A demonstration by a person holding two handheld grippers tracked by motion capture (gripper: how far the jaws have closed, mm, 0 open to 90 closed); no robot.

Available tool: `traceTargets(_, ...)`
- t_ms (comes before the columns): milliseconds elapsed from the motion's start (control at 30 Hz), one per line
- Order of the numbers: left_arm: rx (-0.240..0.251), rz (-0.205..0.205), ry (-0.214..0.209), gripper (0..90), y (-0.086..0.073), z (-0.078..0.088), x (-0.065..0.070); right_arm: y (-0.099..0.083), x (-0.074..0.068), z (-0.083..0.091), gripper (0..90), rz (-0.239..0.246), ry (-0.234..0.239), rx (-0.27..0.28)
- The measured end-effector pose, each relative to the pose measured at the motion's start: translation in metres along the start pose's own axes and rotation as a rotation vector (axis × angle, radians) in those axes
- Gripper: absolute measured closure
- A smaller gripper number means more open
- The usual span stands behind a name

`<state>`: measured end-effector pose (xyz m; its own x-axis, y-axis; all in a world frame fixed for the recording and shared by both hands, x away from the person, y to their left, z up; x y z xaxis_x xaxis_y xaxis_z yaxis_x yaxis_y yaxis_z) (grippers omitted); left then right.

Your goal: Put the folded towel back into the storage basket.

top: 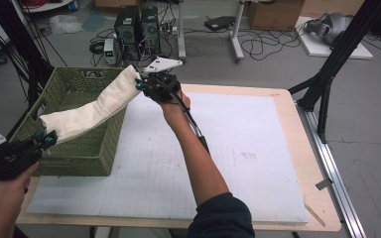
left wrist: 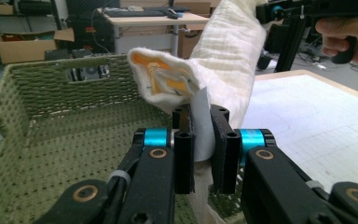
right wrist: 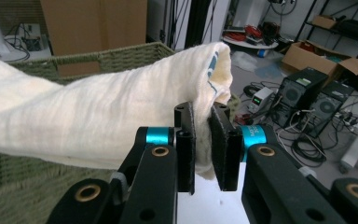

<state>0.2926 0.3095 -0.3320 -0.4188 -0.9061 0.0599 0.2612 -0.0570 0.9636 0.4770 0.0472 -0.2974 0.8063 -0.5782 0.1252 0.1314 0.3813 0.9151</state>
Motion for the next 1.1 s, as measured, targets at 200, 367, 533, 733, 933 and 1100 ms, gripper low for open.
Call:
traceTargets(200,-0.004,0.002,0.037,80.9,-0.002,0.005,-0.013,0.008,-0.006,-0.024,81.6,0.006,0.015,-0.019)
traceTargets(367,0.000,-0.001,0.070,80.9,-0.003,0.010,-0.023,0.016,-0.012,-0.042,81.5,0.014,0.020,-0.028)
traceTargets(533,0.006,-0.002,0.104,80.9,-0.004,0.015,-0.032,0.022,-0.016,-0.057,81.5,0.010,0.031,-0.029)
traceTargets(733,0.010,-0.001,0.143,80.9,-0.003,0.021,-0.043,0.030,-0.023,-0.078,81.5,0.020,0.041,-0.038)
traceTargets(933,0.017,0.011,0.175,80.9,-0.003,0.025,-0.055,0.038,-0.029,-0.093,81.5,0.013,0.043,-0.032)
traceTargets(1100,0.010,0.008,0.193,80.9,-0.004,0.024,-0.062,0.042,-0.032,-0.104,81.5,0.017,0.036,-0.039)
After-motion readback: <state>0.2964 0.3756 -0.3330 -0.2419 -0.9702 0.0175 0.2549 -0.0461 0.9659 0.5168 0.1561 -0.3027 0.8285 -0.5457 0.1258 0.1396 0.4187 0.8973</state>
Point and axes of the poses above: each handheld gripper's, and its own axes: z roughly backward along the jaws, y roughly out of its top, x roughly to its right, the point moved 7 cm from there along -z, roughly forward along the jaws, and after that the axes turned 3 degrees about -x, right-handed, at the moved point
